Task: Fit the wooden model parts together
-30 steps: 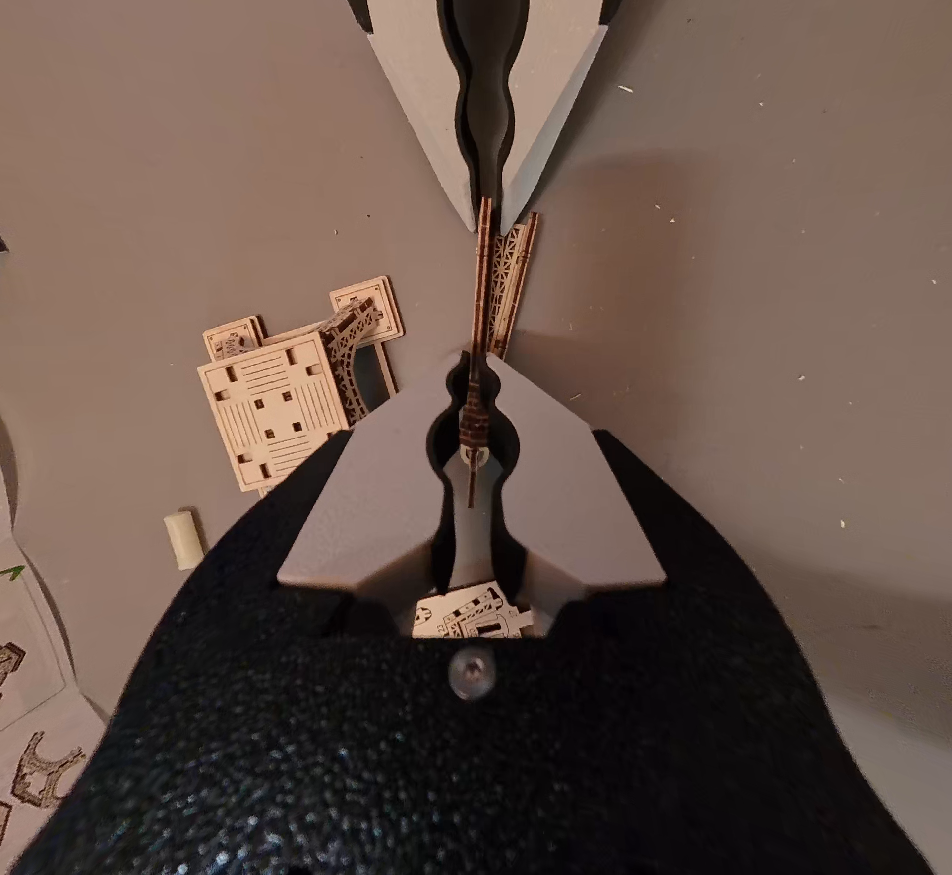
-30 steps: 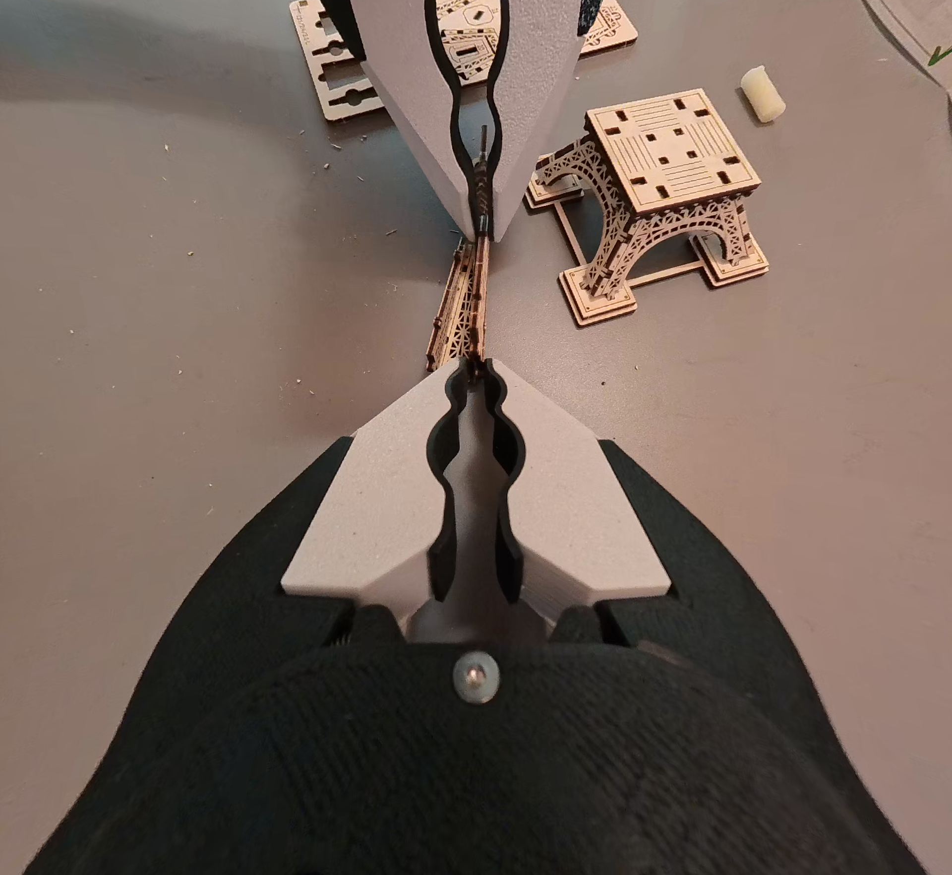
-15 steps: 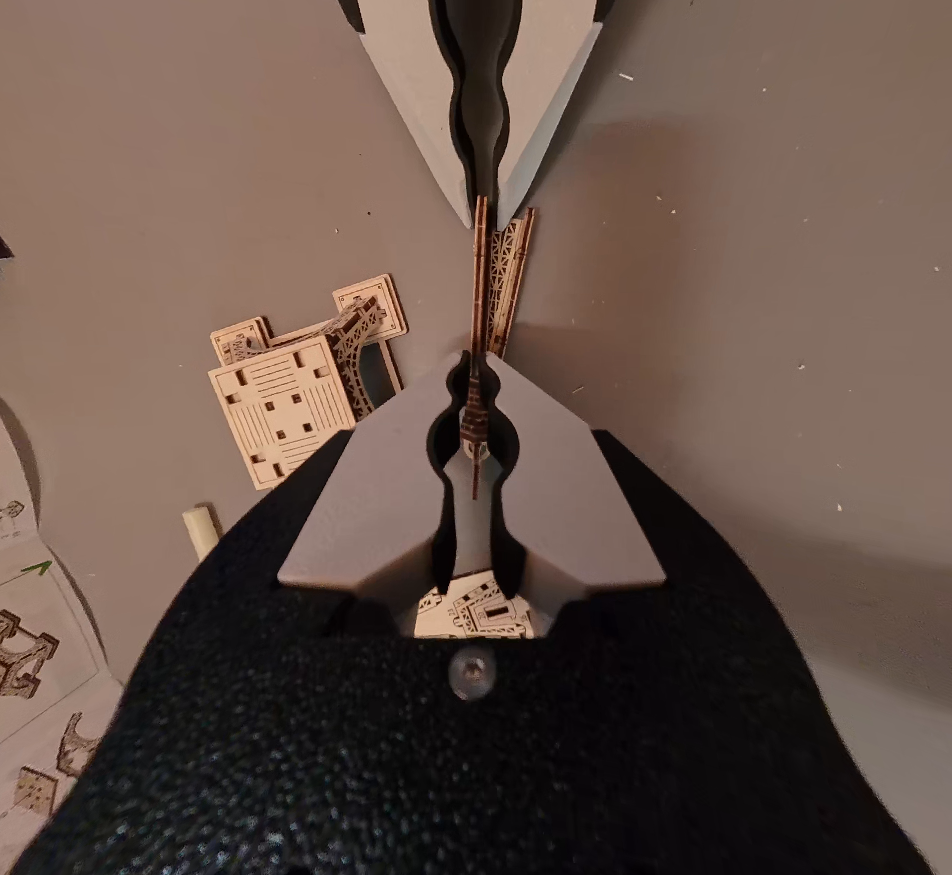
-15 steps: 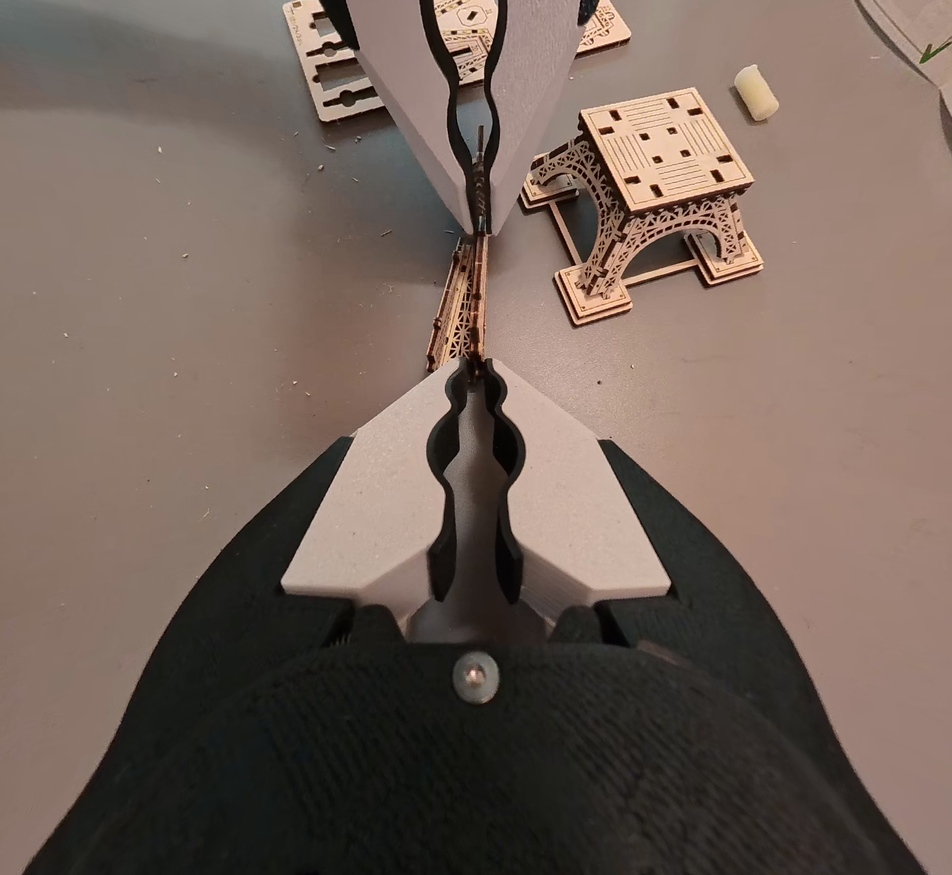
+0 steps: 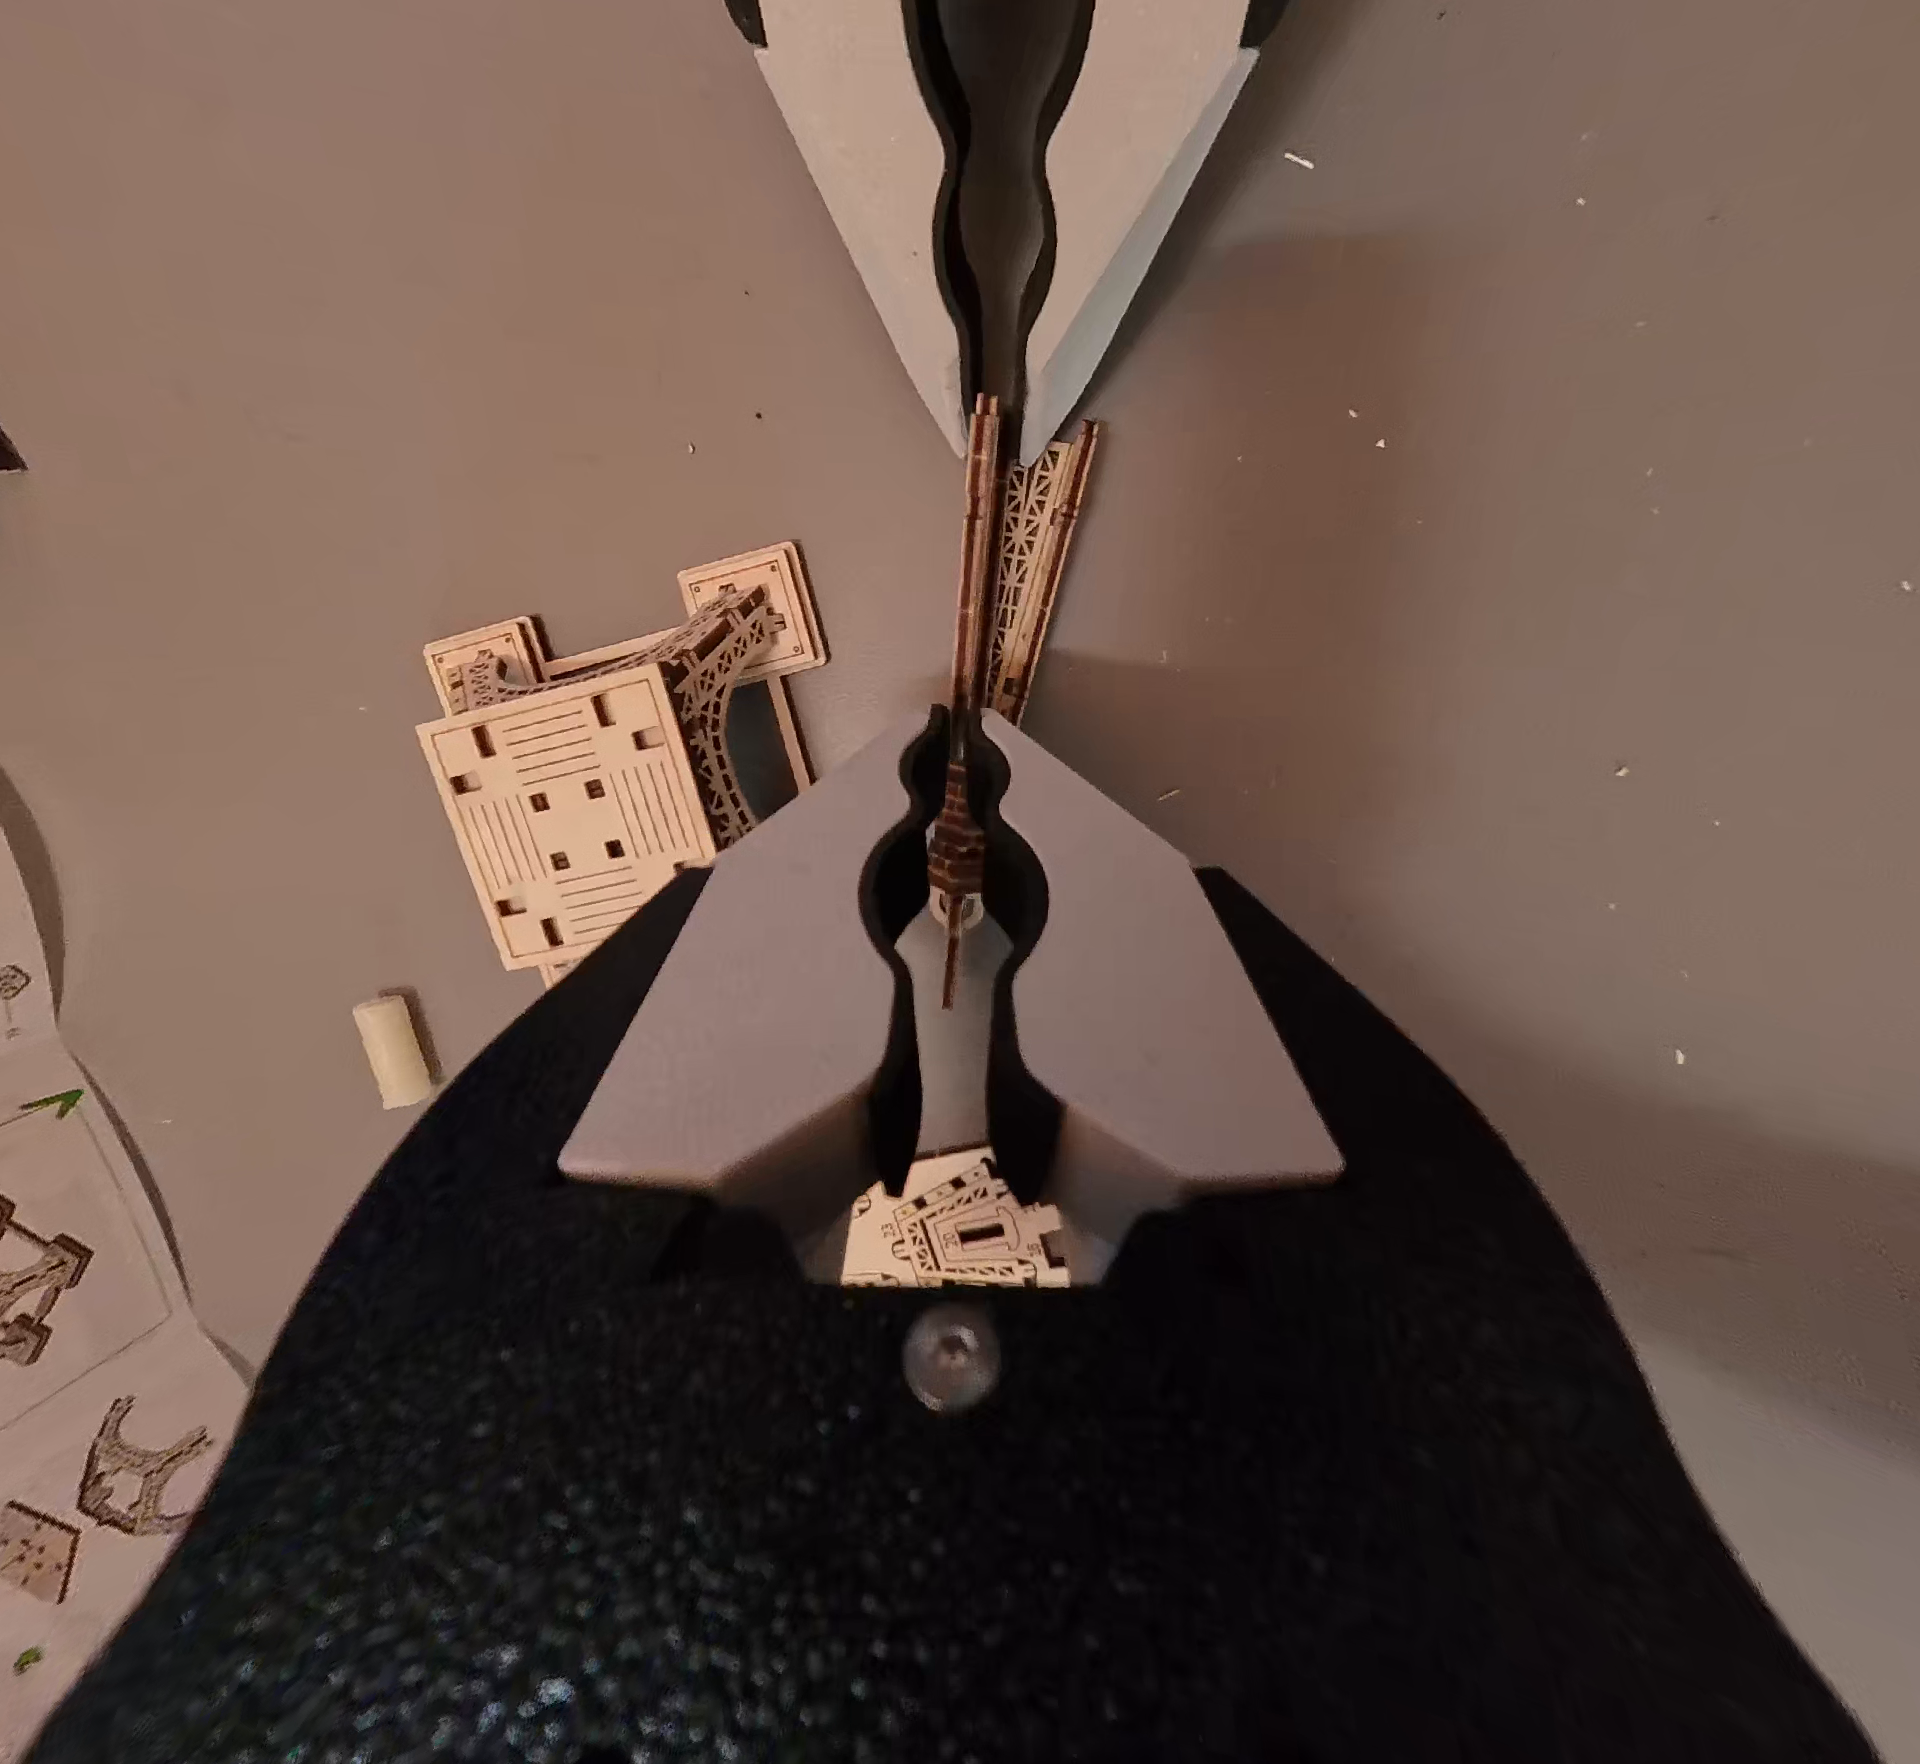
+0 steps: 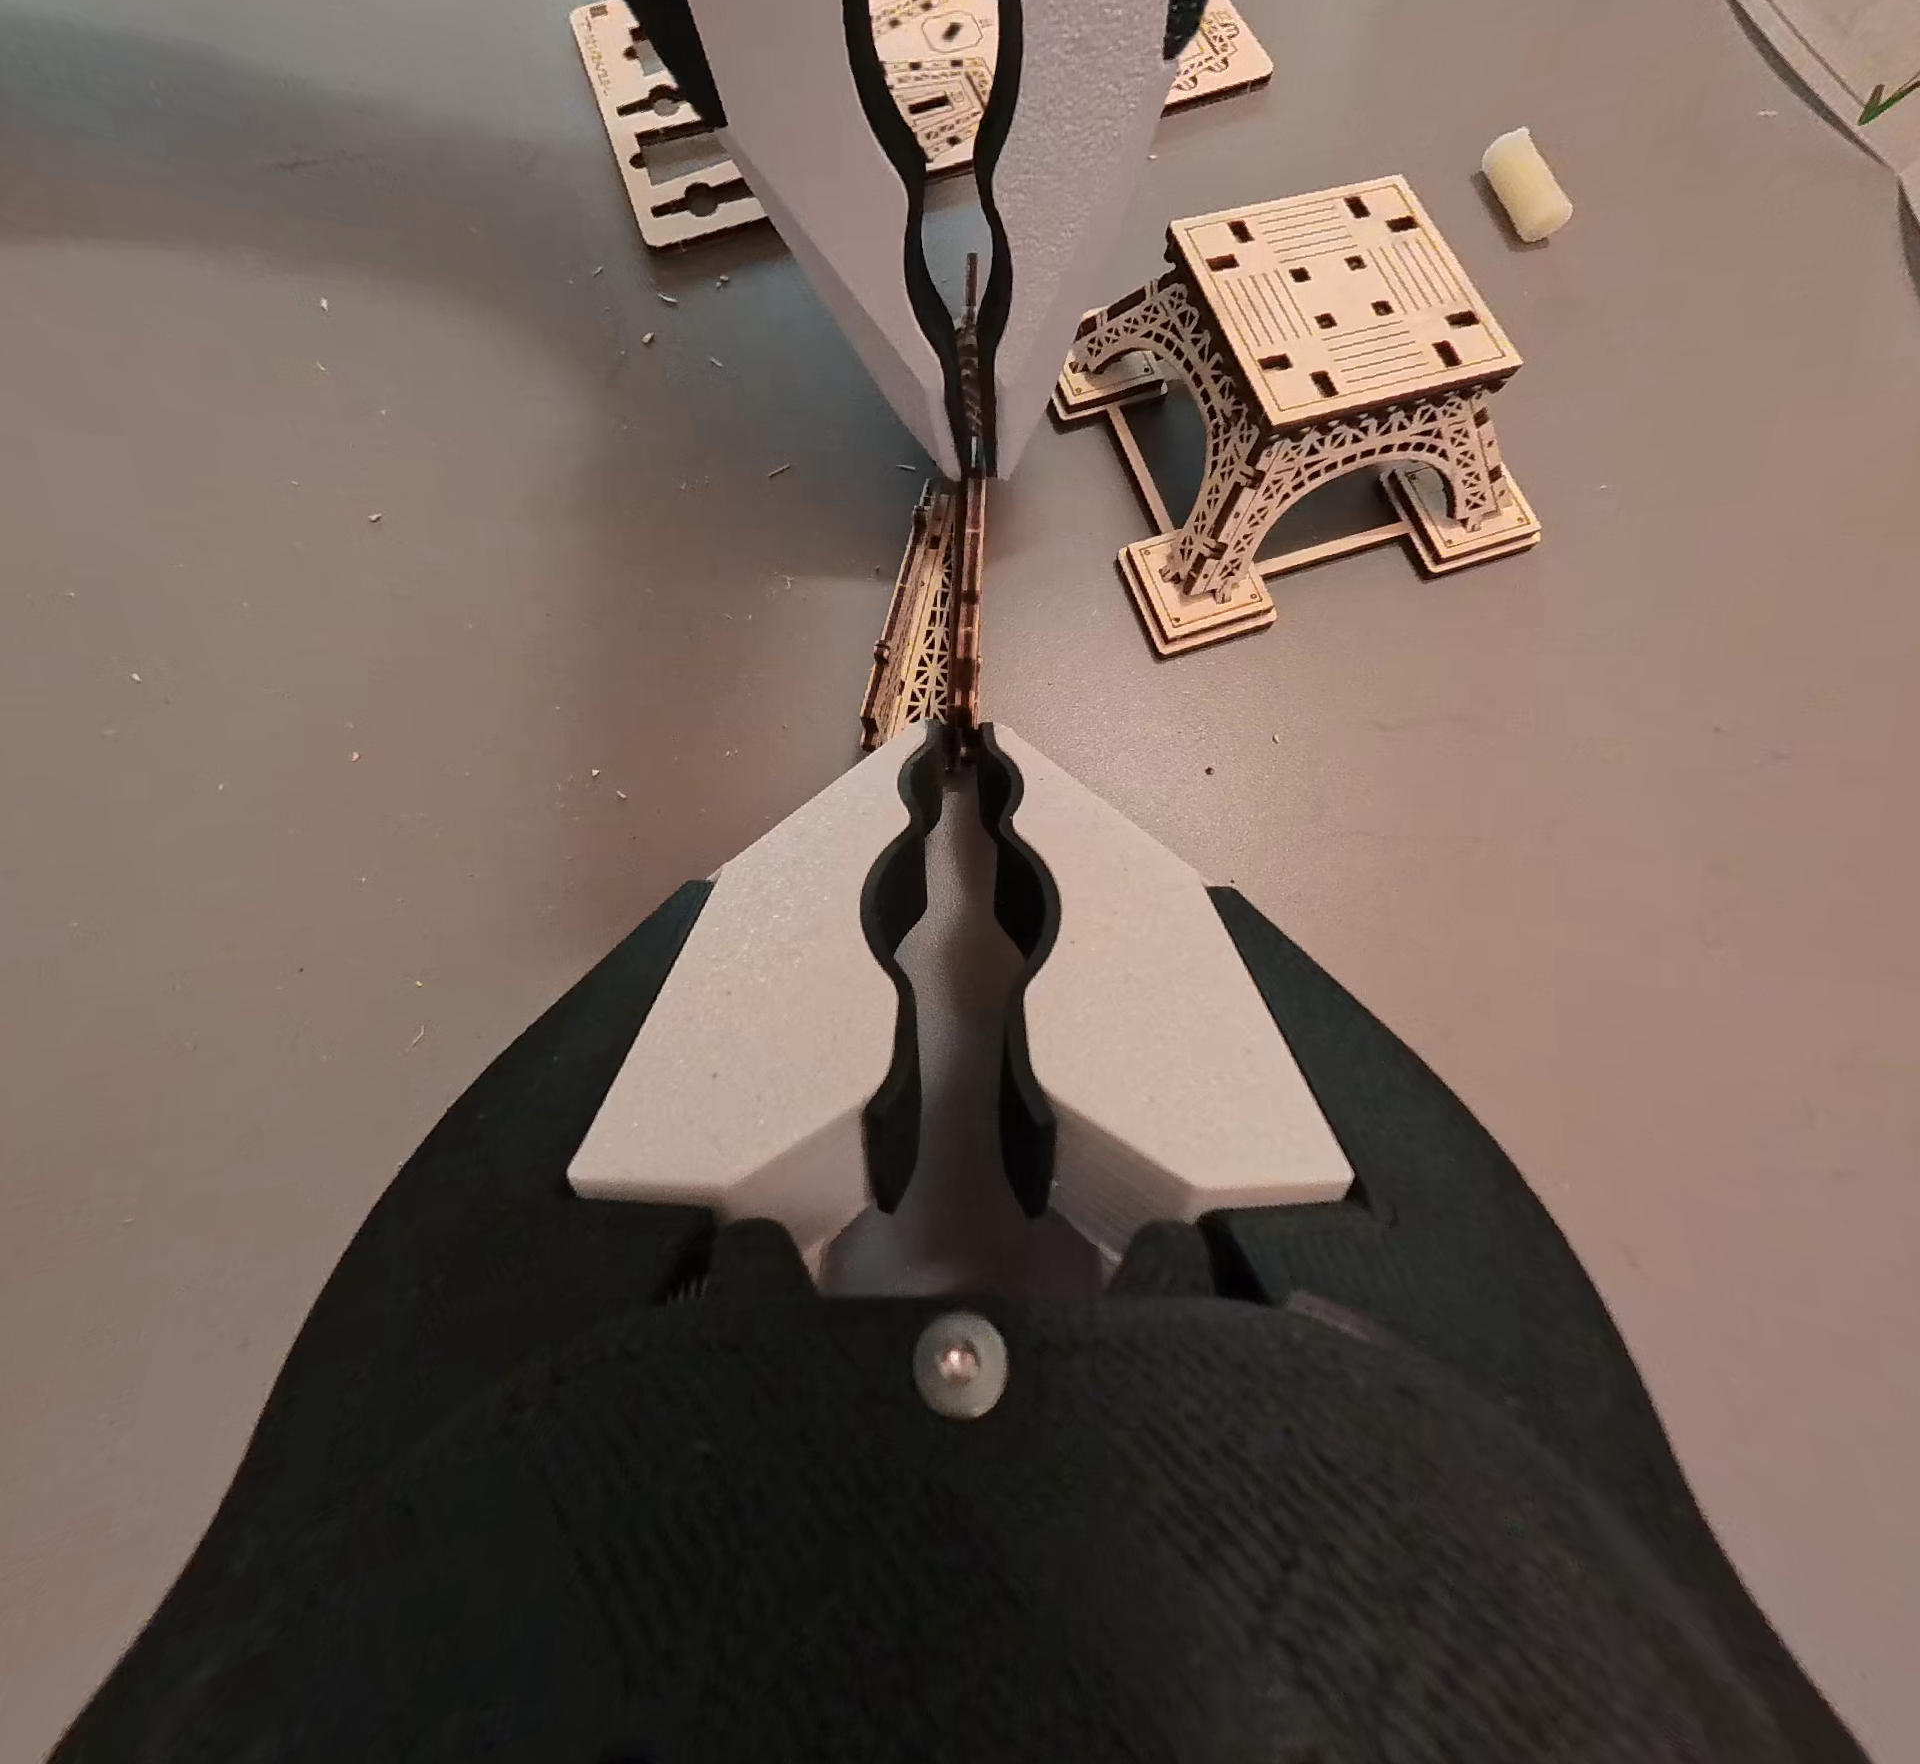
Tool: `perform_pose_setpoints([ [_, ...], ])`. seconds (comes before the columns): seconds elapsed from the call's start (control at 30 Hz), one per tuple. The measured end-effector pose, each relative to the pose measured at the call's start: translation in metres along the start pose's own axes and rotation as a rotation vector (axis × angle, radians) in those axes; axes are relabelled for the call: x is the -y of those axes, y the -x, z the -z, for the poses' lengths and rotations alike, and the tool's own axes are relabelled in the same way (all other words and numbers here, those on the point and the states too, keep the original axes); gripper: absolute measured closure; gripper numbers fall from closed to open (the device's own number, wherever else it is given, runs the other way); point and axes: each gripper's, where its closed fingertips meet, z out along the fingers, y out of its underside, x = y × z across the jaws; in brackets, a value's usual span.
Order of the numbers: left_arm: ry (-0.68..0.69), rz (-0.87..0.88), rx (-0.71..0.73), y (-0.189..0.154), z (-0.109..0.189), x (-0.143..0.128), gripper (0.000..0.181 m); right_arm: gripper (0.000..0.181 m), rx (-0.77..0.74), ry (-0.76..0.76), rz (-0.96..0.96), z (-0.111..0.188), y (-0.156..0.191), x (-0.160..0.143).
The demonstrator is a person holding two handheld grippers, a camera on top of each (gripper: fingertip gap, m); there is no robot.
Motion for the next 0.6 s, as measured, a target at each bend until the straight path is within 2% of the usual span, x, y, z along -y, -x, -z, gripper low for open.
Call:
perform_pose_setpoints([
  [0.2, 0.051, -0.012, 0.002, -0.0003, -0.0003, -0.0005, 0.180, 0.178, -0.004, 0.000, 0.005, 0.0001, 0.0000, 0.0001],
  [0.6, 0.070, -0.003, -0.004, -0.0006, -0.0015, -0.0008, 0.181, 0.178, -0.003, 0.000, 0.002, 0.0000, 0.0000, 0.0002],
])
